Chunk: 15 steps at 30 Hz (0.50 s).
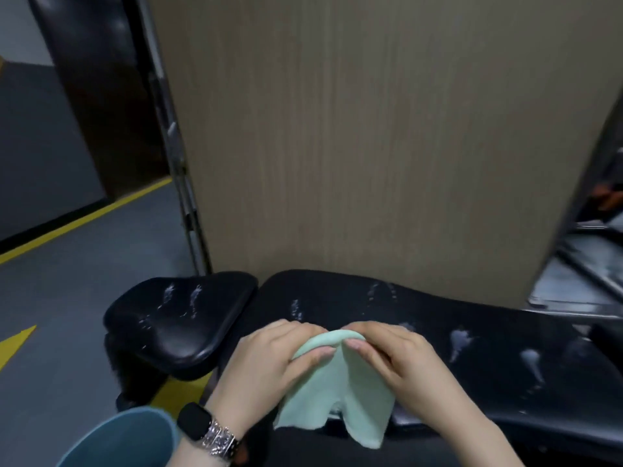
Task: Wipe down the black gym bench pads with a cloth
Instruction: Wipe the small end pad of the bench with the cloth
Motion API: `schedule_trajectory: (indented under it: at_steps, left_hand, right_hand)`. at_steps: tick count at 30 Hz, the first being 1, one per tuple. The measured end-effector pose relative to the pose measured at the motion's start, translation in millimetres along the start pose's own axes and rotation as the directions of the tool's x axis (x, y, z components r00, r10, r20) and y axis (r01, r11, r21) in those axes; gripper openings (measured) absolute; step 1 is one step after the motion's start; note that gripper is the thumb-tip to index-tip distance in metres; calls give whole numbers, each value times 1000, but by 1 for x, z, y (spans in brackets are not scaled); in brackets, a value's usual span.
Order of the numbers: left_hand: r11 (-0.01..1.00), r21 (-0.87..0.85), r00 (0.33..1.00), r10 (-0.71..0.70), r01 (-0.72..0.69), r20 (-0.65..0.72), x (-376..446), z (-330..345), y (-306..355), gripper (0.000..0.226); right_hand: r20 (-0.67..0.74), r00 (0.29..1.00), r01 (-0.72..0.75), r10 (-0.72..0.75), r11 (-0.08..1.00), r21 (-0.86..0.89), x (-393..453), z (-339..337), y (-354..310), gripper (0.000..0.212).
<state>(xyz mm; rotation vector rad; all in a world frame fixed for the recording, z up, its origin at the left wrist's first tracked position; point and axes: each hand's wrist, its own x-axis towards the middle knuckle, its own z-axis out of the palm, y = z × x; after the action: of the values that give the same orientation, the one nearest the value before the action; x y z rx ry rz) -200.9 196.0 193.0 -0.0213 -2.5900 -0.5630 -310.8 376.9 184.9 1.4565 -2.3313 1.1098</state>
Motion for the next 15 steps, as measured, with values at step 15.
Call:
schedule_trajectory:
  at_steps: [15]
  left_hand:
    - [844, -519, 915, 306, -135, 261, 153, 191, 188, 11]
  right_hand:
    - [-365, 809, -488, 461, 873, 20, -130, -203, 155, 38]
